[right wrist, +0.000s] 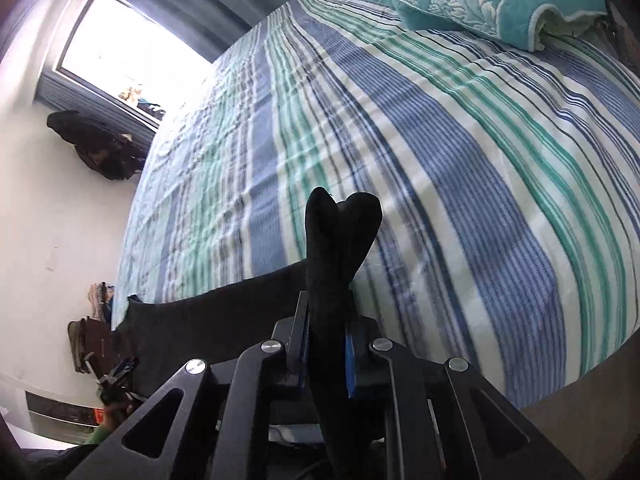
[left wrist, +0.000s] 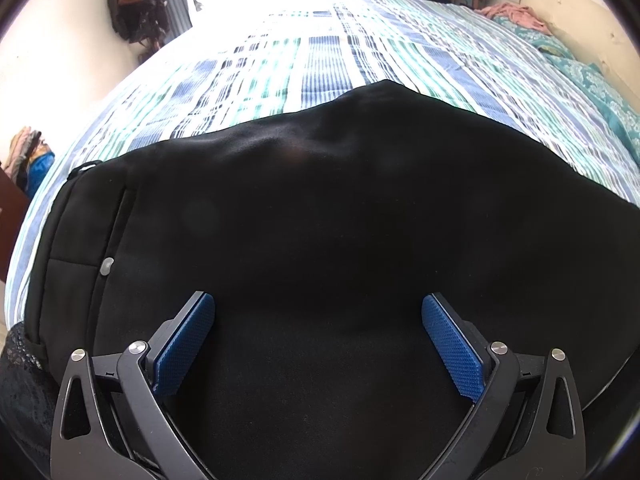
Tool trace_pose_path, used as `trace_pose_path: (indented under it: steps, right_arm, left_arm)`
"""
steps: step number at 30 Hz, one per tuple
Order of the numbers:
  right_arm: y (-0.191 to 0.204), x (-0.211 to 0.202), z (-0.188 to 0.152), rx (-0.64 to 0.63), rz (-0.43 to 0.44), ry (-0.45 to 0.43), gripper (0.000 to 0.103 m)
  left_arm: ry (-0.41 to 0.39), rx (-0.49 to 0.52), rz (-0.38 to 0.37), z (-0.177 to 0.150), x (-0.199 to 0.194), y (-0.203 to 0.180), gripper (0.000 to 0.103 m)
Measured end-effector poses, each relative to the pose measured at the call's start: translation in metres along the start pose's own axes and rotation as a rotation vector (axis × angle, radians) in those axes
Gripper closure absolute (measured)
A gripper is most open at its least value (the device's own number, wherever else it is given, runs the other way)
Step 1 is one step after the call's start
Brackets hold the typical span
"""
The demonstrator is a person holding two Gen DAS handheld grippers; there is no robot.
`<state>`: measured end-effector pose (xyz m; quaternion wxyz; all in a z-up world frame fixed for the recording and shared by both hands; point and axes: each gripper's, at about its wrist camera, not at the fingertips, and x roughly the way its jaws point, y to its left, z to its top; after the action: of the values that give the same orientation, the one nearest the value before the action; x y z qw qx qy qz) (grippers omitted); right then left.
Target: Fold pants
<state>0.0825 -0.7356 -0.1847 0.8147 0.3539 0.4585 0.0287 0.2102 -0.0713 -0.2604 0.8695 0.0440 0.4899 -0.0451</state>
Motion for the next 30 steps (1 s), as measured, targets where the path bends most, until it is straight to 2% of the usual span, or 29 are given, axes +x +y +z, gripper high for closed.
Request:
trace_pose_path:
  steps: [4,6,8,11,15,18,20,22,23,24,26,27,28,30]
  right_arm:
    - [0.076,0.009,-0.022,0.014,0.227,-0.015,0.089]
    - [0.118,0.025,-0.037,0.023,0.353,-0.009,0.089]
    - [0.159,0.049,-0.053,0.029,0.443,0.008,0.089]
    - [0.215,0.102,-0.082,0.044,0.542,0.074,0.089]
    - [0.280,0.185,-0.119,0.069,0.594,0.146,0.089]
    - [0.325,0.235,-0.147,0.011,0.521,0.161,0.089]
    - [0.353,0.258,-0.165,-0.098,0.435,0.141,0.083]
    - [0.371,0.272,-0.180,-0.191,0.332,0.161,0.059]
    - [0.377,0.271,-0.185,-0.230,0.322,0.172,0.059]
    - [0.380,0.263,-0.189,-0.274,0.322,0.165,0.059]
    - [0.383,0.231,-0.192,-0.375,0.297,0.077,0.057]
    - [0.378,0.208,-0.192,-0.423,0.275,0.014,0.049]
    - [0.373,0.188,-0.192,-0.464,0.238,-0.052,0.035]
    - [0.349,0.146,-0.196,-0.502,0.147,-0.178,0.025]
  left_arm:
    - [0.010,-0.015,-0.035,0.003,-0.003,0.005,0.001]
    - [0.003,-0.040,-0.074,0.003,-0.007,0.011,0.001]
    - [-0.010,-0.084,-0.119,0.003,-0.012,0.020,0.001]
    - [-0.028,-0.155,-0.176,0.003,-0.020,0.036,0.001]
    - [-0.049,-0.207,-0.201,0.001,-0.027,0.053,0.001]
    - [-0.059,-0.232,-0.212,0.000,-0.030,0.060,0.001]
    - [-0.064,-0.238,-0.216,-0.001,-0.032,0.060,0.001]
    - [-0.068,-0.244,-0.230,-0.001,-0.035,0.061,0.001]
    - [-0.074,-0.250,-0.243,0.000,-0.036,0.062,0.001]
    - [-0.082,-0.256,-0.258,0.000,-0.039,0.063,0.001]
    - [-0.104,-0.264,-0.292,0.001,-0.046,0.061,0.001]
    - [-0.116,-0.258,-0.313,0.003,-0.051,0.057,0.001]
    - [-0.129,-0.237,-0.345,0.004,-0.059,0.048,0.002]
    - [-0.164,-0.153,-0.435,0.008,-0.074,0.022,0.002]
